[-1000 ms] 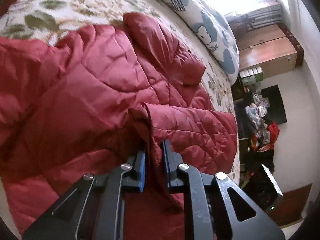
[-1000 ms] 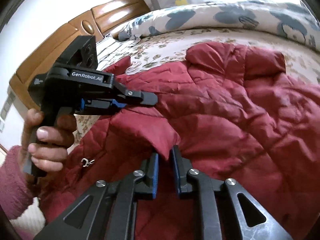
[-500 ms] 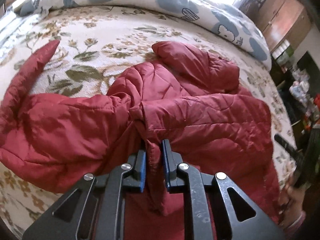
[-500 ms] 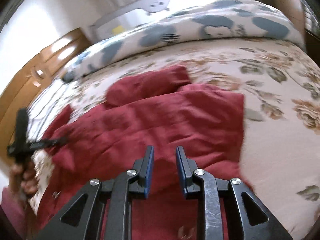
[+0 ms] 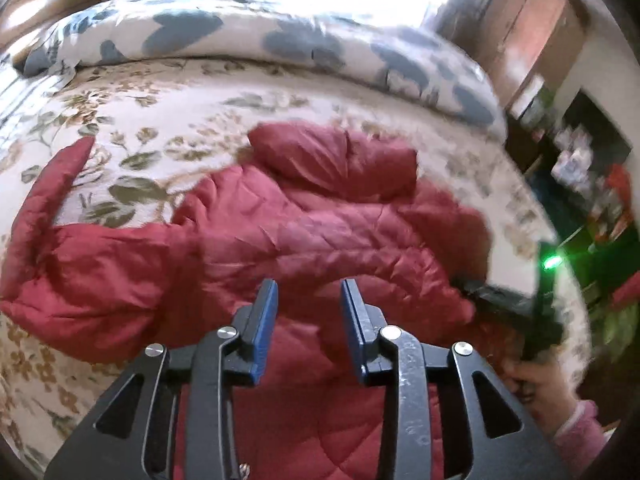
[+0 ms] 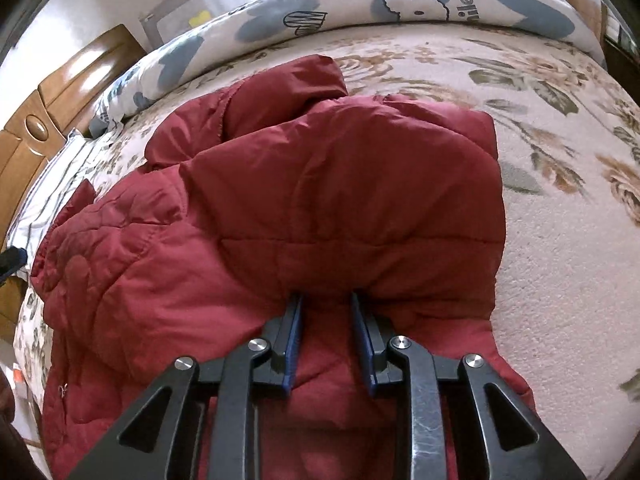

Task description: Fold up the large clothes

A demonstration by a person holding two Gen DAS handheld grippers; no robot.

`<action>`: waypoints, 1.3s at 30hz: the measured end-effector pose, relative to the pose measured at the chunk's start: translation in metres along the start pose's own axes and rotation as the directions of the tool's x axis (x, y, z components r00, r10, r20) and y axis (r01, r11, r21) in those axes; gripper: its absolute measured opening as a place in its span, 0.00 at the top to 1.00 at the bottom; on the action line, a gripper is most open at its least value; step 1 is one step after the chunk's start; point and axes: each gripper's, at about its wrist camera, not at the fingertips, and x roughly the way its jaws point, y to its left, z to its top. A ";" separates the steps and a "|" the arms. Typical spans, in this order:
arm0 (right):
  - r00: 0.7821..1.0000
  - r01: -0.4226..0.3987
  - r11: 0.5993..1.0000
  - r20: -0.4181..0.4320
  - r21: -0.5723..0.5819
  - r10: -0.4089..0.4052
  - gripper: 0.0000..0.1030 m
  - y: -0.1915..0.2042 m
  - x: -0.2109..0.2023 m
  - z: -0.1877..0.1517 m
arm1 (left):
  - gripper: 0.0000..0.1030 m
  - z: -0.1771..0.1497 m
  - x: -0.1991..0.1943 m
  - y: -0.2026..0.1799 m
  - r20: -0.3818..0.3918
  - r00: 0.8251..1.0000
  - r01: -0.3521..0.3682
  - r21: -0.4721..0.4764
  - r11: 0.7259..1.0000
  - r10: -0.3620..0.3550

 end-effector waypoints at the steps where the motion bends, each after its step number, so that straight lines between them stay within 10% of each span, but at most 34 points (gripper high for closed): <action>1: 1.000 -0.001 1.000 0.001 -0.002 0.001 0.74 0.000 -0.001 -0.001 | 0.70 -0.002 0.012 -0.003 -0.022 1.000 -0.022 0.005 1.000 0.023; 6: 1.000 0.016 1.000 0.014 0.021 -0.016 0.74 0.000 -0.010 0.000 | 0.71 -0.023 0.069 0.013 -0.150 0.985 -0.096 -0.035 0.995 0.090; 22: 0.996 0.093 0.990 -0.001 -0.102 -0.094 0.63 0.030 0.003 -0.013 | 0.70 -0.042 0.077 0.021 -0.106 0.991 -0.086 -0.018 0.996 0.083; 39: 0.997 -0.030 0.998 0.065 -0.062 0.034 0.51 0.038 -0.040 -0.016 | 0.58 -0.036 -0.004 0.056 0.004 0.998 -0.062 -0.131 0.989 0.063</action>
